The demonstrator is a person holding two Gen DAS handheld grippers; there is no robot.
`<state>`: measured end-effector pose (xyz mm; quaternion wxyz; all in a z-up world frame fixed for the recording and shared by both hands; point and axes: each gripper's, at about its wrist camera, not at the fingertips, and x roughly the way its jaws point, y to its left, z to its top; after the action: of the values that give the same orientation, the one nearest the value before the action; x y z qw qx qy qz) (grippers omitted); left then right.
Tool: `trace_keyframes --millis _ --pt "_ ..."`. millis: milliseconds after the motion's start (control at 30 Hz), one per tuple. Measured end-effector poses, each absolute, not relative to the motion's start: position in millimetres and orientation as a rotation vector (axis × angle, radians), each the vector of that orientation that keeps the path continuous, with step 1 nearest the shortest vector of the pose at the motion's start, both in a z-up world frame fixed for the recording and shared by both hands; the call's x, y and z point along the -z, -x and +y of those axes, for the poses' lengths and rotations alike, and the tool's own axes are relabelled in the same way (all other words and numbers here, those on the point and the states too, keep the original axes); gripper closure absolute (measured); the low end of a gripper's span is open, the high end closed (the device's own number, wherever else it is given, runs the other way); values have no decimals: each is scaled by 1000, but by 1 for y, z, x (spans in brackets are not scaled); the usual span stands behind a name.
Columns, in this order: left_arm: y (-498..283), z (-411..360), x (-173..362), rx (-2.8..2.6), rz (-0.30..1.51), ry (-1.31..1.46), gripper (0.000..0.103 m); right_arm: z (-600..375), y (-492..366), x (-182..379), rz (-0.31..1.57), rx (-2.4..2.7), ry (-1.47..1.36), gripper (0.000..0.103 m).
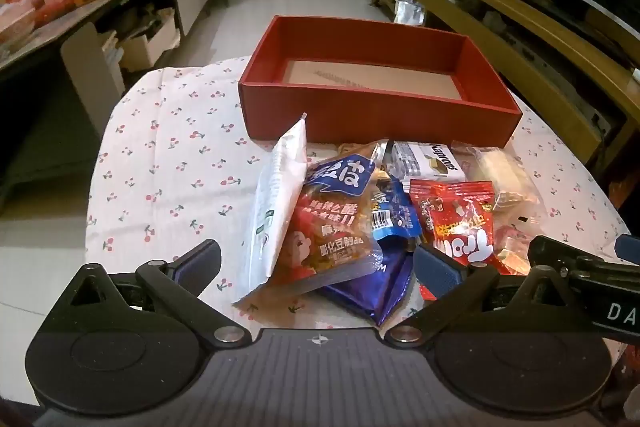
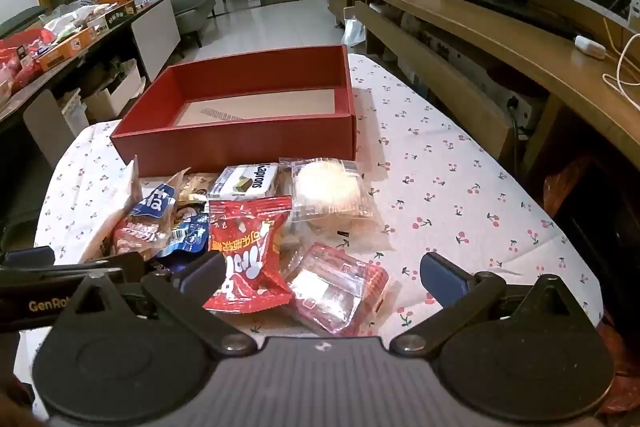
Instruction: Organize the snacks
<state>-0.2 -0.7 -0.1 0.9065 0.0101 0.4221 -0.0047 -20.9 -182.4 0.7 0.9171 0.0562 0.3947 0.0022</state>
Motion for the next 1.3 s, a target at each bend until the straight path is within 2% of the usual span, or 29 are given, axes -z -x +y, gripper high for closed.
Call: trace_keyframes --millis 1300 --pt "-2 -1 5 4 882 -20 0 -180 19 0 820 1 -92 0"
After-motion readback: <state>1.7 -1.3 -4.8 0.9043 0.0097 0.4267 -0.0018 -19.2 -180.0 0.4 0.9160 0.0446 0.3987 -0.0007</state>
